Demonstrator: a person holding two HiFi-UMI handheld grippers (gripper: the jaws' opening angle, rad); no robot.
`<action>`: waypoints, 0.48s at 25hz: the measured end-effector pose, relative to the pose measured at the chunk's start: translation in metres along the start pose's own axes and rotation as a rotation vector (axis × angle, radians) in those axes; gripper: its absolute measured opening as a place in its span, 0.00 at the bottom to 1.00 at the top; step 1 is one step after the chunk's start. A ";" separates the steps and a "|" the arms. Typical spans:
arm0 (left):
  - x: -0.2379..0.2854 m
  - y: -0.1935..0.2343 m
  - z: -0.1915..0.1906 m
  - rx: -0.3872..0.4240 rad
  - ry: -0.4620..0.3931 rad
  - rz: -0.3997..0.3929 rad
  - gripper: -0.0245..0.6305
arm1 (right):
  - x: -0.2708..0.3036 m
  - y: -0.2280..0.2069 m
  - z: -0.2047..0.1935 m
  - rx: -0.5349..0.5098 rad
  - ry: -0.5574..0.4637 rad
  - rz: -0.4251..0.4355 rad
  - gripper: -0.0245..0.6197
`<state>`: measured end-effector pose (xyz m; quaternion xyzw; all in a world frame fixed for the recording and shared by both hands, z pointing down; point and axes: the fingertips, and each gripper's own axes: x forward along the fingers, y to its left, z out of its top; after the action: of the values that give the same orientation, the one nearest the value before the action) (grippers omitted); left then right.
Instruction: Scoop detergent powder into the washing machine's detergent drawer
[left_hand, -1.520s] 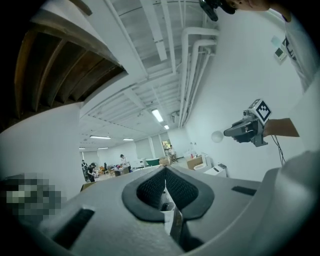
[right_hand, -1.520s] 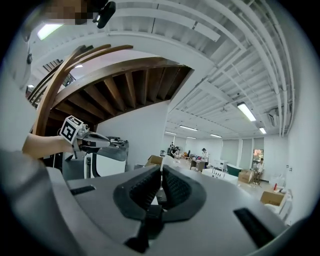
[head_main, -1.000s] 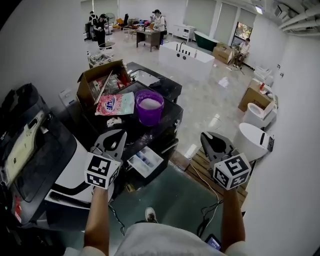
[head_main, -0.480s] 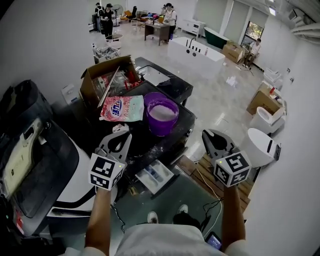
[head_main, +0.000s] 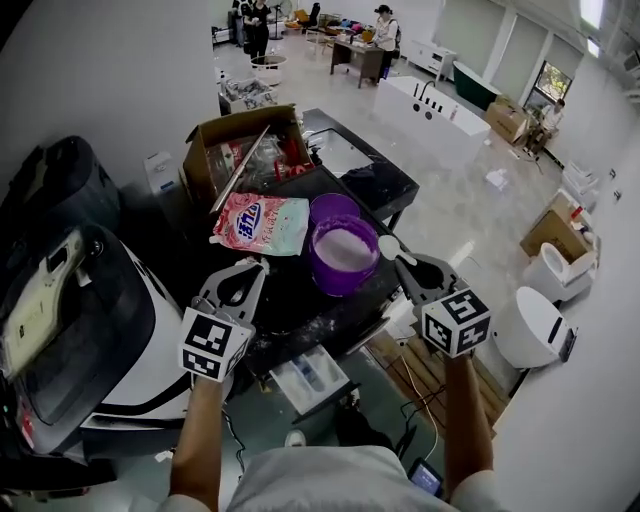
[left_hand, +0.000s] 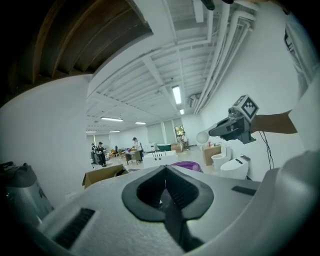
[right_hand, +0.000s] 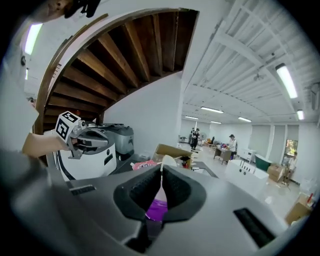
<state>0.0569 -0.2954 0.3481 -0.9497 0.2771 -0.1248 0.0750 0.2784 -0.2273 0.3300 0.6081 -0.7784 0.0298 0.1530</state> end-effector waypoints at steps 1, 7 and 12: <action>0.006 0.002 0.000 -0.003 0.006 0.009 0.05 | 0.012 -0.006 -0.003 -0.002 0.021 0.024 0.05; 0.033 0.013 -0.010 -0.031 0.050 0.070 0.05 | 0.089 -0.022 -0.024 -0.062 0.156 0.177 0.05; 0.045 0.020 -0.014 -0.038 0.081 0.102 0.05 | 0.137 -0.022 -0.051 -0.144 0.264 0.268 0.05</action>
<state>0.0801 -0.3376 0.3661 -0.9298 0.3304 -0.1536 0.0520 0.2802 -0.3496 0.4133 0.4774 -0.8256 0.0738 0.2916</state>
